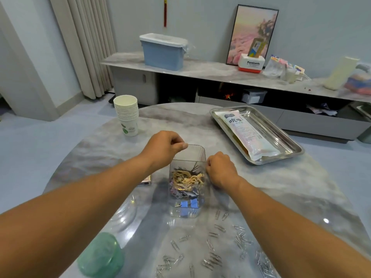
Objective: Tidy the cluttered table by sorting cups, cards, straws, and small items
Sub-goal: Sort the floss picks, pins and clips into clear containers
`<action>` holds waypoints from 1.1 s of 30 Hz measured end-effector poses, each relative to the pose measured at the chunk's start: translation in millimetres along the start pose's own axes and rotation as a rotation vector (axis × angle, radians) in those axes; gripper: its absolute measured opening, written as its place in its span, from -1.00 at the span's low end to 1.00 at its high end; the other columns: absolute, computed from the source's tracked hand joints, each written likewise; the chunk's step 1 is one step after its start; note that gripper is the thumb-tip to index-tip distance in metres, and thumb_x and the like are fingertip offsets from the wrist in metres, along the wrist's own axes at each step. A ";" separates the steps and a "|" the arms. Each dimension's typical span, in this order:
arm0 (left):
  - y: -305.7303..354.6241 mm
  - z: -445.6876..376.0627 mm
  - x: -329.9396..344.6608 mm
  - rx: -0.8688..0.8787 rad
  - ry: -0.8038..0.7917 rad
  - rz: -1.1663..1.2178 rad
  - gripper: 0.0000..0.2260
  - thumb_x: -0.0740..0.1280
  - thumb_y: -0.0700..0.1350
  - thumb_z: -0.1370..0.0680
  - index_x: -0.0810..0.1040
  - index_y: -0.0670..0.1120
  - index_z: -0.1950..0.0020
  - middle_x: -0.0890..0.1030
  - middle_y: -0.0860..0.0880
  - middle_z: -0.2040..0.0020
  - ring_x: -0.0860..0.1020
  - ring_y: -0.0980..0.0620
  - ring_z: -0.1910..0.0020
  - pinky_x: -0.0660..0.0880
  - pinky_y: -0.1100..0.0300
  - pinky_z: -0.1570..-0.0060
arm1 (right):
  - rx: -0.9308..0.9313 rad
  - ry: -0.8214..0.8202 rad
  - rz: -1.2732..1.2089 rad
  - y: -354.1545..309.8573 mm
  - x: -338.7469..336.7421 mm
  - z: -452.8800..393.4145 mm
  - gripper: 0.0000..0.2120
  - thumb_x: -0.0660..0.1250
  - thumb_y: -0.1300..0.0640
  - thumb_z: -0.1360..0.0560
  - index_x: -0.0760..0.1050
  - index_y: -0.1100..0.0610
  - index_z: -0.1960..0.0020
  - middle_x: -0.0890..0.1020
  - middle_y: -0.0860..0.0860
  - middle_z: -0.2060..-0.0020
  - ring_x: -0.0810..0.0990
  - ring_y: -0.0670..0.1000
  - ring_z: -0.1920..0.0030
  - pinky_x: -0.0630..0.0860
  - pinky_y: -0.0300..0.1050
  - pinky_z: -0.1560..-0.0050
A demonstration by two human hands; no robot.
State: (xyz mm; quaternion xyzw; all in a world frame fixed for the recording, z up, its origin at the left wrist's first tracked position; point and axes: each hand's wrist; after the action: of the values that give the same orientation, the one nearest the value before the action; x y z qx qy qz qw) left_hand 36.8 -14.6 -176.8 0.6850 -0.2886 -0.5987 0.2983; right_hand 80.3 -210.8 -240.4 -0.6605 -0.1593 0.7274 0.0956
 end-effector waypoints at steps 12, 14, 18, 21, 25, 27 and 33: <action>45.1 49.4 26.6 -0.161 -0.074 0.354 -0.74 0.17 -0.08 -0.71 0.59 -0.17 -0.19 0.59 -0.11 -0.01 0.56 -0.03 0.04 0.59 0.09 0.06 | -0.416 0.383 -0.168 6.7 -73.5 102.7 -0.94 0.34 0.06 -0.62 0.50 0.01 0.02 0.46 -0.10 0.04 0.40 -0.06 -0.02 0.36 -0.17 -0.01; 43.9 61.0 22.5 -0.200 -0.049 0.357 -0.76 0.13 -0.15 -0.71 0.53 -0.12 -0.27 0.56 -0.09 -0.05 0.56 -0.02 0.00 0.62 0.05 -0.04 | -0.350 0.314 -0.067 7.2 -70.1 100.1 -0.91 0.33 0.04 -0.63 0.55 0.03 0.02 0.47 -0.08 0.01 0.41 -0.03 -0.06 0.37 -0.13 -0.02; 34.9 92.0 14.0 -0.259 -0.036 0.284 -0.68 0.14 -0.28 -0.64 0.51 -0.02 -0.30 0.58 -0.10 -0.12 0.59 -0.08 -0.06 0.61 -0.11 -0.11 | -0.341 0.242 0.091 -1.8 -71.3 94.4 -0.82 0.30 0.06 -0.65 0.67 0.08 -0.10 0.51 0.01 -0.06 0.44 0.07 -0.14 0.45 -0.06 -0.04; 27.5 120.4 12.4 -0.251 -0.087 0.188 -0.69 0.17 -0.27 -0.64 0.49 -0.02 -0.33 0.57 -0.08 -0.15 0.58 -0.08 -0.10 0.58 -0.06 -0.17 | -0.336 0.314 0.011 -3.0 -76.7 104.7 -0.74 0.23 0.02 -0.68 0.66 0.10 -0.15 0.53 0.04 -0.04 0.47 0.09 -0.10 0.50 0.03 -0.07; 22.1 156.0 17.7 -0.253 -0.310 -0.155 -0.60 0.28 -0.21 -0.64 0.40 -0.05 -0.48 0.52 -0.09 -0.33 0.52 -0.10 -0.26 0.48 0.13 -0.21 | -0.077 0.254 -0.169 8.1 -85.0 142.7 -0.65 0.32 -0.22 -0.57 0.51 0.01 -0.18 0.56 -0.04 -0.04 0.57 0.04 -0.01 0.56 0.05 -0.01; 21.8 166.8 20.7 -0.257 -0.401 -0.333 -0.57 0.32 -0.21 -0.62 0.39 -0.08 -0.49 0.51 -0.10 -0.38 0.50 -0.12 -0.32 0.45 0.14 -0.22 | 0.116 0.073 -0.217 13.8 -88.4 164.0 -0.48 0.42 -0.21 -0.52 0.36 0.05 -0.31 0.55 -0.02 0.00 0.64 0.06 0.05 0.58 0.04 0.04; 18.2 189.4 34.4 -0.205 -0.347 -0.360 -0.65 0.24 -0.05 -0.67 0.44 -0.16 -0.43 0.49 -0.16 -0.40 0.48 -0.16 -0.34 0.45 0.04 -0.28 | 0.327 -0.223 -0.669 4.0 -57.0 182.6 -0.54 0.15 0.34 -0.67 0.20 0.18 -0.55 0.63 0.25 0.17 0.60 0.05 0.44 0.50 -0.17 0.52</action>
State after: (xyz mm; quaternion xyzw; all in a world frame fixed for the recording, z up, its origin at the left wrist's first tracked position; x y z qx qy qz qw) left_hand -147.9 -64.4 -205.3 0.5789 -0.1471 -0.7765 0.2010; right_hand -94.2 -253.7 -174.8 -0.4650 -0.2570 0.7393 0.4137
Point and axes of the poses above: each hand's wrist, its own z-axis away from the middle knuckle, its own x-axis out of the palm, y = z × x
